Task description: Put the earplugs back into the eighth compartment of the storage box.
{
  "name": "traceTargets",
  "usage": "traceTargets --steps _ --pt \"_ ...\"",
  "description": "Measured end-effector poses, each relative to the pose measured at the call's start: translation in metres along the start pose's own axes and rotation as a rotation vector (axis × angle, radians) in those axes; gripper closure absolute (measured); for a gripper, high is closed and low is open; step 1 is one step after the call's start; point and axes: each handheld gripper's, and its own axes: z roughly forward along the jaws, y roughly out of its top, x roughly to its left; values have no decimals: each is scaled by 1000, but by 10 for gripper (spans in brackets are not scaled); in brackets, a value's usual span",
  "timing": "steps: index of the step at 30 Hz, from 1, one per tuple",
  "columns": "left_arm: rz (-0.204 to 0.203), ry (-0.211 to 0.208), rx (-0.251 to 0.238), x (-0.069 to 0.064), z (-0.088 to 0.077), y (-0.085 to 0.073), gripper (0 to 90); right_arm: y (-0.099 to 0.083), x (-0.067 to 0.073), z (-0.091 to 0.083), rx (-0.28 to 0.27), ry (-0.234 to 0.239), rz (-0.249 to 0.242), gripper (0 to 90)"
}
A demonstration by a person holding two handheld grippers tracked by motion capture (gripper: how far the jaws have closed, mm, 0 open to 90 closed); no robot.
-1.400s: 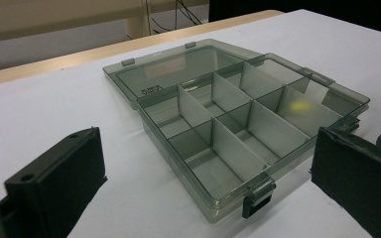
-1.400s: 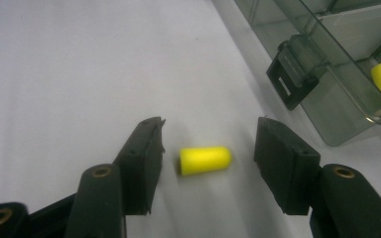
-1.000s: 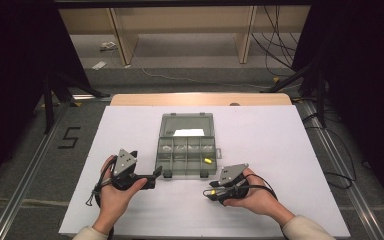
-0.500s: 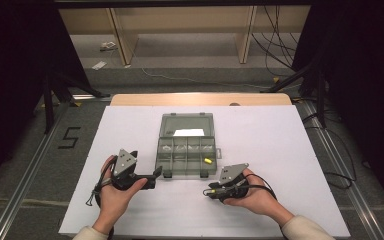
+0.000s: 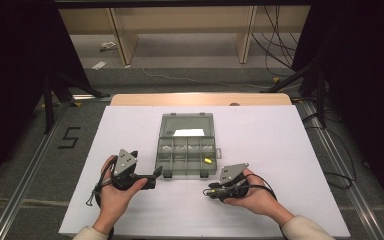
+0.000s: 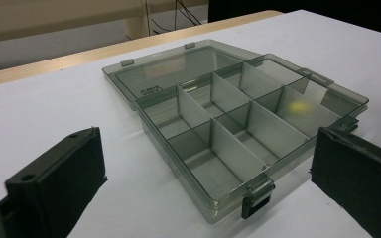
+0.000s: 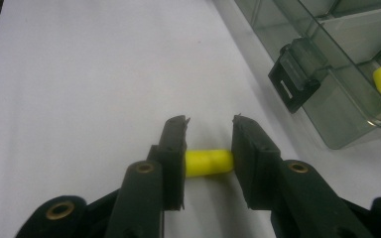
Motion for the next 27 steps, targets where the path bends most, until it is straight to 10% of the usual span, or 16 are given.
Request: traceTargets --steps 27 --pt "-1 0 -1 1 0 0 2 7 -1 -8 -42 -12 -3 691"
